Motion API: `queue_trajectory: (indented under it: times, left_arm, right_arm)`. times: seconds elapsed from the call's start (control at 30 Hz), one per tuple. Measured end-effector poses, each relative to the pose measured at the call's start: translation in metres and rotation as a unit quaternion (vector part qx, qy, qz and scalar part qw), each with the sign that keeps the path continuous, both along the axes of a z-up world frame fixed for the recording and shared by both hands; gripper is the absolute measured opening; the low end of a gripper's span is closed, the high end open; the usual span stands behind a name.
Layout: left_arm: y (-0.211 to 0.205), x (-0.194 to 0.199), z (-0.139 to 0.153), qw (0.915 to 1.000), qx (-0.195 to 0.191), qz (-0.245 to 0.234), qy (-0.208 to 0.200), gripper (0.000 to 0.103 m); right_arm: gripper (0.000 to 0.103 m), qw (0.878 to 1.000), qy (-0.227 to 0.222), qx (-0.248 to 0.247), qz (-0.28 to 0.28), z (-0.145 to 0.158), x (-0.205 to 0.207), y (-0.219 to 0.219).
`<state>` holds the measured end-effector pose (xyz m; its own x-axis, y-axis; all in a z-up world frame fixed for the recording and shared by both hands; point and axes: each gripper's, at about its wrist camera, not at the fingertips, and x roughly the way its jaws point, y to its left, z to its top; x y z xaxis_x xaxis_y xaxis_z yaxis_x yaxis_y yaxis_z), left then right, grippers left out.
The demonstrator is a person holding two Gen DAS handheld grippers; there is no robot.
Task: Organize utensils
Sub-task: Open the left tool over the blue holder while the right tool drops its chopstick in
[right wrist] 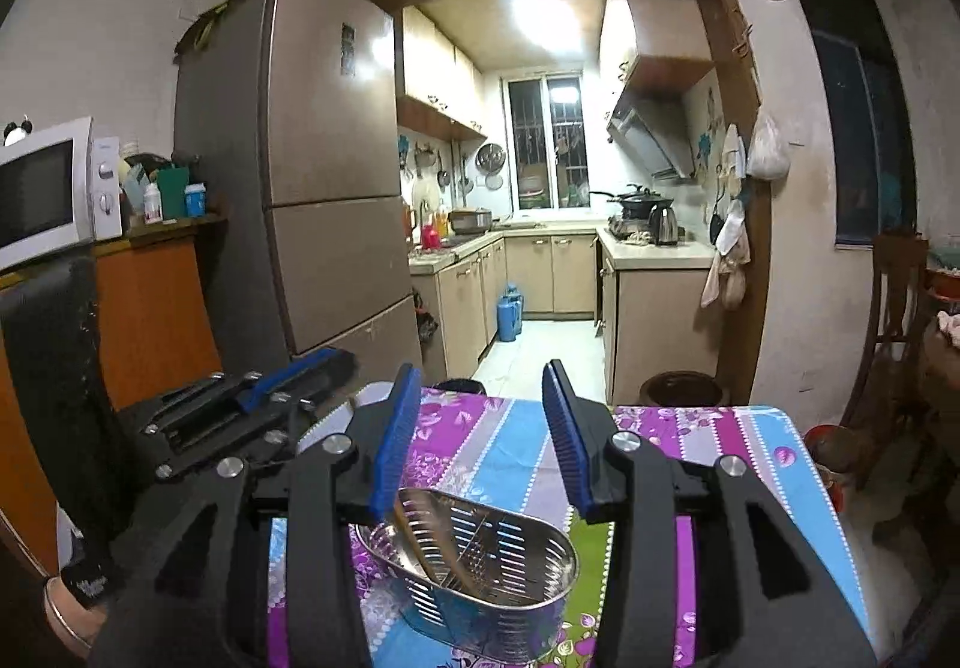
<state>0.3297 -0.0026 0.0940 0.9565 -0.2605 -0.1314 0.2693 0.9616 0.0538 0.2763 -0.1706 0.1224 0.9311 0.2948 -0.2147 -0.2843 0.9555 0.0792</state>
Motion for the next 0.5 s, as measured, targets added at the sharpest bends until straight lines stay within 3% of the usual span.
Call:
queue_trajectory:
  times: [0.17,0.2,0.27,0.37,0.5]
  left_arm:
    - [0.034,-0.052,0.01,0.9993,0.003,0.037,-0.008,0.011]
    - [0.04,-0.064,0.012,0.999,0.006,0.042,-0.012,0.016]
    - [0.061,-0.099,0.009,0.9983,0.012,0.055,-0.018,0.044]
    - [0.09,-0.149,-0.003,0.9972,0.025,0.07,-0.014,0.06]
    - [0.115,-0.206,-0.03,0.9951,0.039,0.091,0.003,0.07]
  right_arm:
    - [0.041,0.999,0.002,-0.031,-0.018,0.003,-0.043,-0.019]
    - [0.041,0.999,0.005,-0.039,-0.021,0.001,-0.056,-0.027]
    - [0.045,0.998,0.012,-0.047,-0.029,-0.006,-0.078,-0.042]
    - [0.05,0.996,0.022,-0.068,-0.05,-0.025,-0.122,-0.065]
    - [0.053,0.994,0.052,-0.065,-0.072,-0.056,-0.17,-0.087]
